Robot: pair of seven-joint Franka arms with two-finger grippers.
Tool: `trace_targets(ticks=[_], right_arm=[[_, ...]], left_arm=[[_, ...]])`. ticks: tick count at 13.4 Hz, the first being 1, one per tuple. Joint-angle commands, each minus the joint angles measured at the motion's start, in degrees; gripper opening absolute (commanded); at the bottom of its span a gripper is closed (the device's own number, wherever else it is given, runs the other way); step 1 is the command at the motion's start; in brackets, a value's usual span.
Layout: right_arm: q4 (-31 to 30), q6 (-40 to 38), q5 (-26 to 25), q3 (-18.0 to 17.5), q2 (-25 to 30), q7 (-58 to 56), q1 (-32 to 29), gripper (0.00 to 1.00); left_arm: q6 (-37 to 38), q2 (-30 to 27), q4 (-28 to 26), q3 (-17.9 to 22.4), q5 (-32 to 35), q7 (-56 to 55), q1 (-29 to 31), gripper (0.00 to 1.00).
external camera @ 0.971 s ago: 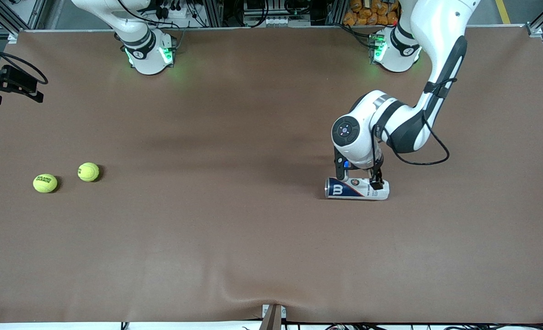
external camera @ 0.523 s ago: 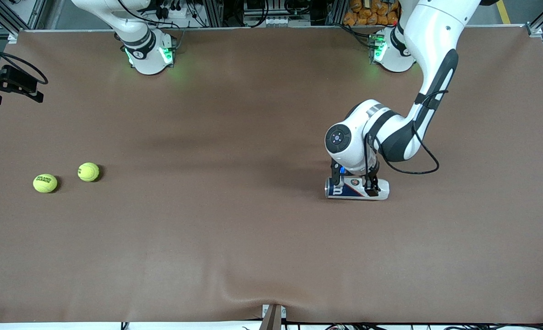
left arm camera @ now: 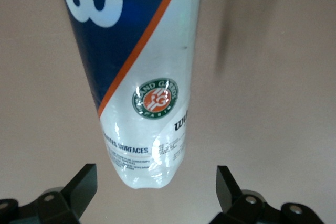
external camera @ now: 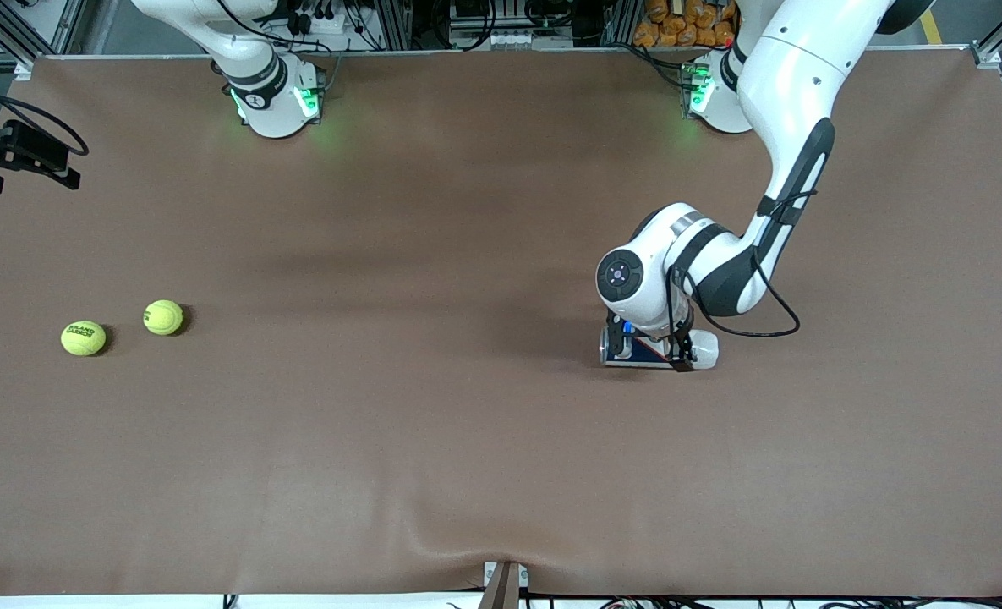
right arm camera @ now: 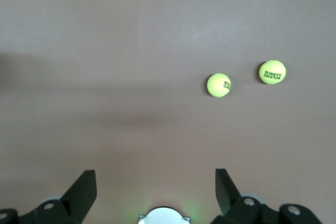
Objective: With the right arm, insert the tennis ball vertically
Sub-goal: 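Lower the left gripper and grasp the ball can around its body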
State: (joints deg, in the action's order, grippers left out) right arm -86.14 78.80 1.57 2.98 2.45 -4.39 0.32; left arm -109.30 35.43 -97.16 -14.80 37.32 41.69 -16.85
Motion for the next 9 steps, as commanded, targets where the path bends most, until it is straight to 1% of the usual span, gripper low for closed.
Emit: trace_targets(ticks=[1, 4, 9], right_arm=[[0.8, -0.6, 0.9, -0.3, -0.3, -0.4, -0.8, 1.00], [0.8, -0.6, 0.9, -0.3, -0.3, -0.4, -0.8, 1.00], [0.7, -0.6, 0.9, -0.3, -0.3, -0.4, -1.0, 1.00]], left_arm=[[-0.1, 1.6, 1.8, -0.1, 1.2, -2.0, -0.8, 1.00], [-0.6, 3.1, 2.1, -0.1, 2.2, -2.9, -1.6, 1.00], [-2.6, 3.6, 2.3, -0.1, 3.1, -3.0, -1.5, 1.00]])
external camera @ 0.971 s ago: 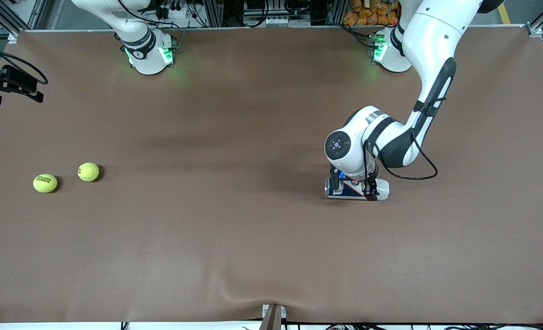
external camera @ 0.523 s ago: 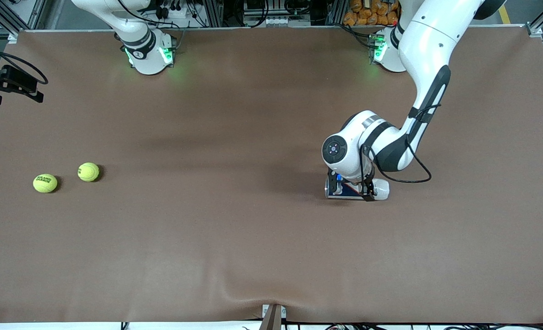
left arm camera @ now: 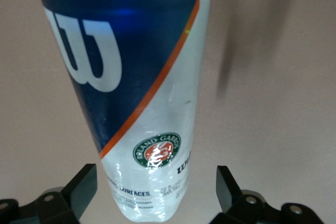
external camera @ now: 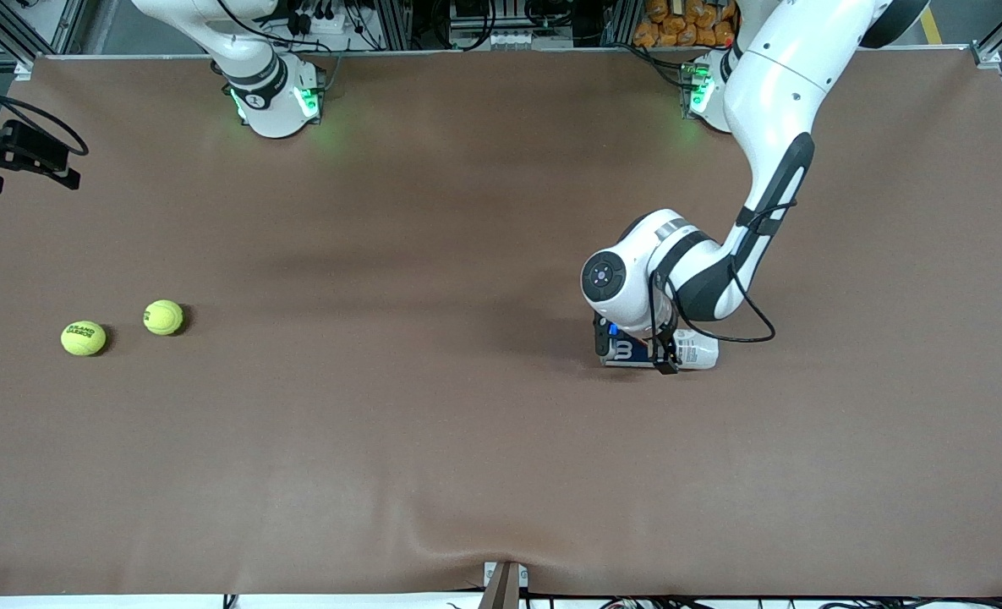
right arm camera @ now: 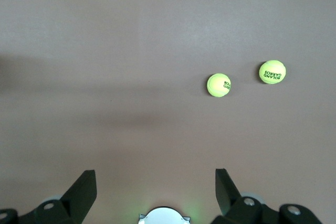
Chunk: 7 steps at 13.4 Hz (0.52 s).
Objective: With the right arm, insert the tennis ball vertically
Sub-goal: 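Lower the left gripper and grasp the ball can around its body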
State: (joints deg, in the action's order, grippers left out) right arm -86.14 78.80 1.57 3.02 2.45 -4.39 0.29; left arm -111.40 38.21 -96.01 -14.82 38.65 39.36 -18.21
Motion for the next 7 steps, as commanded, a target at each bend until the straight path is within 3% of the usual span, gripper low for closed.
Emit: trace_targets(ticks=[1, 7], right_arm=[[0.8, -0.6, 0.9, -0.3, -0.3, -0.4, -0.9, 1.00], [0.8, -0.5, 0.9, -0.3, -0.3, -0.4, -1.0, 1.00]], left_arm=[[-0.6, 1.2, 1.2, 0.0, 1.9, -0.7, -0.2, 1.00], [-4.3, 2.8, 1.0, 0.2, 2.6, -0.6, 0.4, 1.00]])
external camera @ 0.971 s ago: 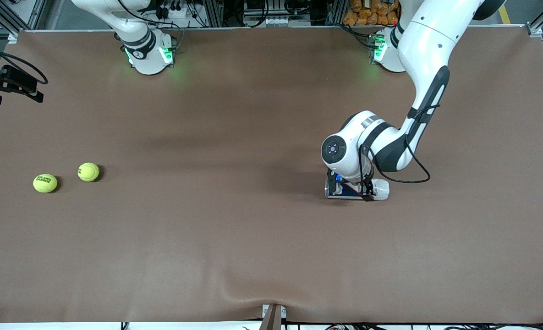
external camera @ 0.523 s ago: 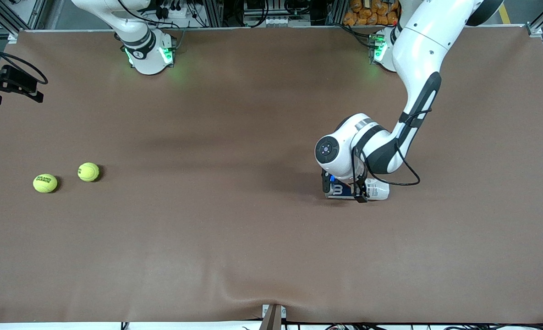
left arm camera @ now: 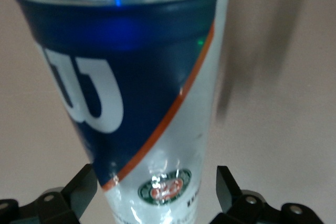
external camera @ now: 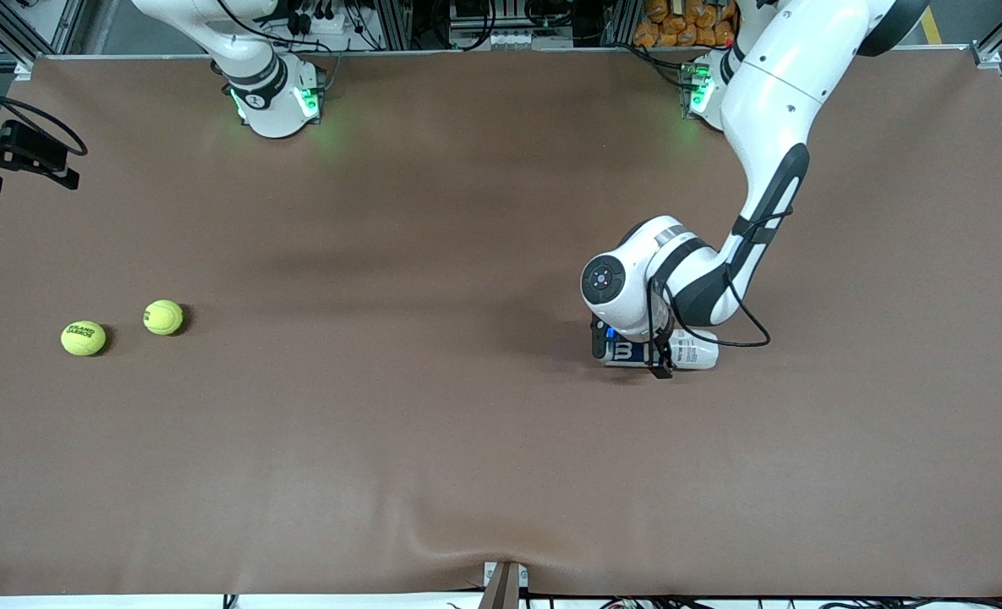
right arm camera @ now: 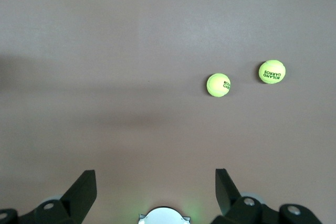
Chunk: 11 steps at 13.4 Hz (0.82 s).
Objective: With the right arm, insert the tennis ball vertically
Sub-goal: 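Lower the left gripper and grasp the ball can around its body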
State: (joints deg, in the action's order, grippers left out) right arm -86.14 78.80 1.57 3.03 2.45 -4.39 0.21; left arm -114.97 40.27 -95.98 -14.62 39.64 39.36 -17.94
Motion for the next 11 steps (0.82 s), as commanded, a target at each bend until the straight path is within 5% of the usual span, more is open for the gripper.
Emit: trace_targets(ticks=[1, 11], right_arm=[[0.8, -0.5, 0.9, -0.3, -0.3, -0.5, -0.9, 1.00], [0.8, -0.7, 0.8, -0.3, -0.3, -0.4, -1.0, 1.00]], left_arm=[[-0.7, 0.8, 1.0, 0.1, 1.7, -0.5, 0.1, 1.00], [-0.7, 2.0, 0.7, 0.2, 5.7, -0.7, 0.1, 1.00]])
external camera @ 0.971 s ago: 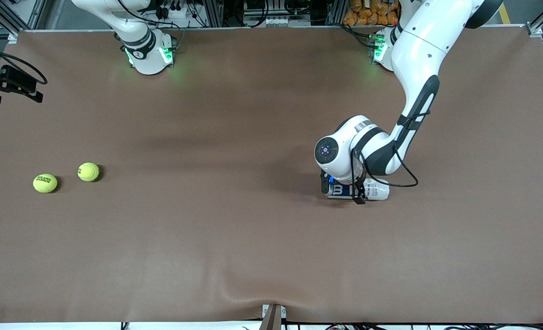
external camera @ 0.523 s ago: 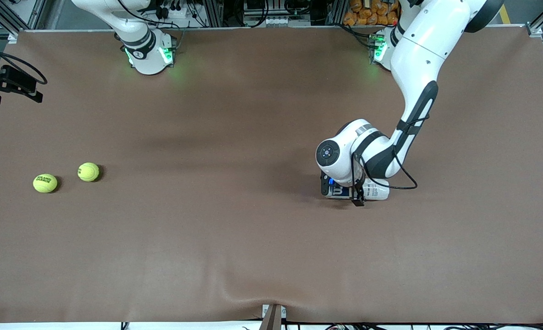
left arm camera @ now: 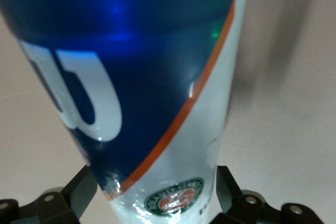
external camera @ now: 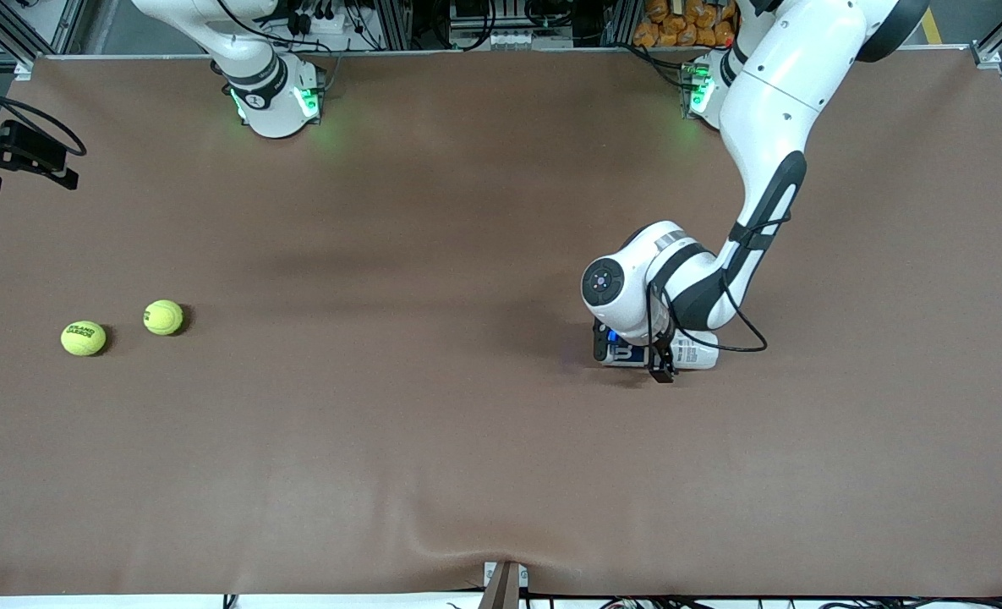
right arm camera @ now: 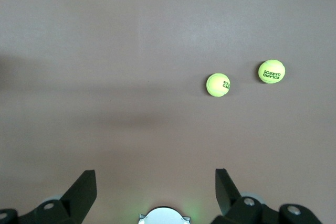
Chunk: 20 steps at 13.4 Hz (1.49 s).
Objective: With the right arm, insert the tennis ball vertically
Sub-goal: 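Lower the left gripper and grasp the ball can around its body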
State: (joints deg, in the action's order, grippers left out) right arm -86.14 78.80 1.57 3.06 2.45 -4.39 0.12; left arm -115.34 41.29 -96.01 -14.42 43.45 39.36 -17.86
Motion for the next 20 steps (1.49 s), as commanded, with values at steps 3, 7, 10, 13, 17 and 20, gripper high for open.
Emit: trace_targets(ticks=[3, 7, 10, 13, 17, 20], right_arm=[[0.8, -0.8, 0.8, -0.3, -0.9, -0.5, -0.9, 1.00], [0.9, -0.8, 0.8, -0.3, -1.0, -0.5, -0.8, 1.00], [1.1, -0.8, 0.8, -0.3, -1.0, -0.5, -0.8, 1.00], [1.1, -0.8, 0.8, -0.2, -1.0, -0.5, -0.8, 1.00], [1.1, -0.8, 0.8, -0.3, -1.0, -0.5, -0.8, 1.00], [1.1, -0.8, 0.8, -0.3, -1.0, -0.4, -0.8, 1.00]], left_arm=[[-0.3, 1.1, 0.7, 0.0, 2.0, -0.7, 0.0, 1.00], [-0.8, 1.4, 0.8, 0.0, 2.8, -1.6, 0.1, 1.00], [-0.8, 1.6, 0.8, 0.0, 2.8, -1.6, 0.1, 1.00], [-1.4, 1.6, 0.8, 0.0, 2.8, -1.6, 0.3, 0.79], [-1.4, 1.4, 0.8, 0.0, 2.8, -1.6, 0.3, 0.76], [-1.4, 0.8, 0.9, -0.1, 2.0, -1.7, 0.4, 0.76]])
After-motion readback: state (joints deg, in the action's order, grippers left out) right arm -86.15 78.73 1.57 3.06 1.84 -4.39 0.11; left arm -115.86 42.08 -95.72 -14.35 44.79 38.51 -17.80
